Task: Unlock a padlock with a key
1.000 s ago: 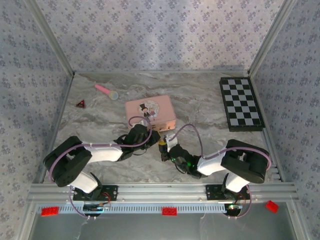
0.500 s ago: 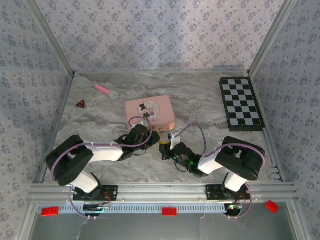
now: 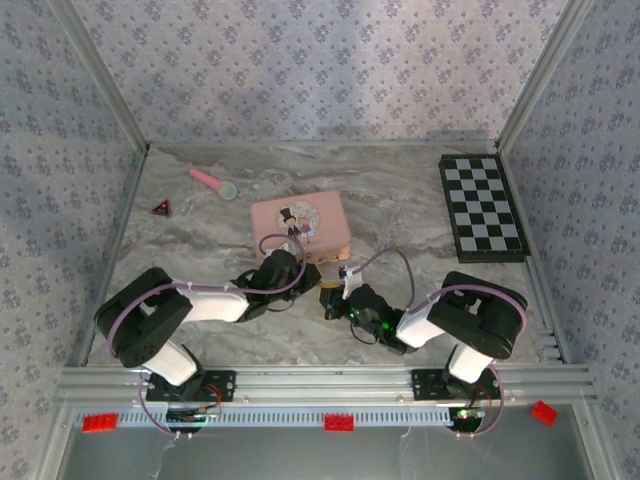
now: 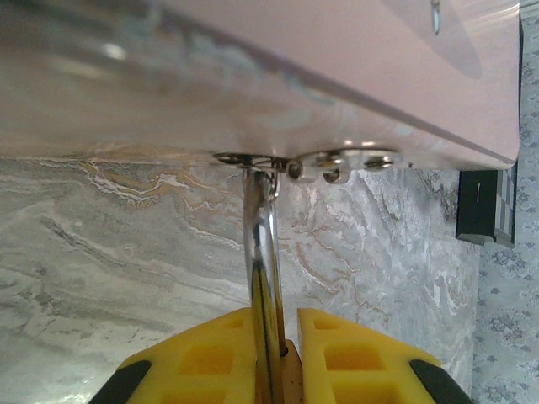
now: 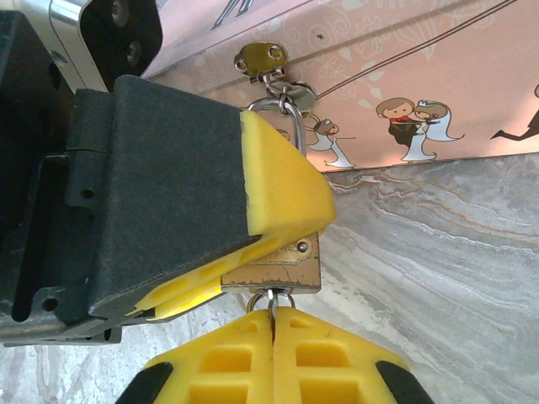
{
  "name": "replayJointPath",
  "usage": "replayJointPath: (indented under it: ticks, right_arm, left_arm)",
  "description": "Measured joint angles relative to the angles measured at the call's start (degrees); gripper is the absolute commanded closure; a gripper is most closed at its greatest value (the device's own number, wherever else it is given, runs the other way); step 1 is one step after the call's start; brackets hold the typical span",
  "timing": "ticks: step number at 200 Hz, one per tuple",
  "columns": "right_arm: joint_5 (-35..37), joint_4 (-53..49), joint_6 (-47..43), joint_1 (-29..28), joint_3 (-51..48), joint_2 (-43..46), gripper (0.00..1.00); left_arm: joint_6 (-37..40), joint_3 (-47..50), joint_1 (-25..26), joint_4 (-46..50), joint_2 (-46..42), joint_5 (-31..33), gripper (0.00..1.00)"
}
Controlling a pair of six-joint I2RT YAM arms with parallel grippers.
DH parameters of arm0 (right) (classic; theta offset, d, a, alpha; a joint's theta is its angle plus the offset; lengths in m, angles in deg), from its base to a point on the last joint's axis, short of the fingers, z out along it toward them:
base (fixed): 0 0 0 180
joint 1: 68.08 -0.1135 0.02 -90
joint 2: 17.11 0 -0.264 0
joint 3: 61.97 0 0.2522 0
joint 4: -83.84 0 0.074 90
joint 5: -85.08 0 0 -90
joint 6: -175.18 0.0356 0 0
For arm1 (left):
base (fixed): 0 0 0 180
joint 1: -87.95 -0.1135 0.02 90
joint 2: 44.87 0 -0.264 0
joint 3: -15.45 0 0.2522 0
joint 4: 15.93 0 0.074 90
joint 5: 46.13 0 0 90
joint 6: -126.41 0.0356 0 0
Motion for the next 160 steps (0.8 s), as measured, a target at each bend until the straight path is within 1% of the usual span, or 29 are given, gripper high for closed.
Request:
replayJointPath:
  ticks: [24,33,51,96,130,160]
  right_arm:
    - [0.1,-0.4,0.0,0.0,0.0,0.1,0.98]
    - [0.3,-0.5,0.0,0.0,0.0,0.2,0.99]
    - [0.9,-1.5,0.0,0.1,0.0,0.3,0.99]
    - [1.7,-2.6,0.0,0.3,0.0,0.5,0.99]
    - [2.0,-2.8,0.0,0.3,0.0,0.6,1.0]
    - [1.9,-3.2,0.0,0.6,0.0,0.6,1.0]
  left_arm:
    - [0.0,0.0,-0.1,-0.5,0.3,-0.4,0.81]
    - [0.1,0.0,-0.1,-0.6,0.4,-0.4,0.75]
    - [0.2,0.0,-0.1,-1.4,0.5,-1.5,0.67]
    - [1.0,0.4,-0.1,-2.6,-0.2,-2.3,0.53]
    - [1.5,1.3,-0.3,-1.5,-3.0,-2.0,0.46]
    - [1.5,2.7,-1.3,-0.7,-6.4,-1.3,0.44]
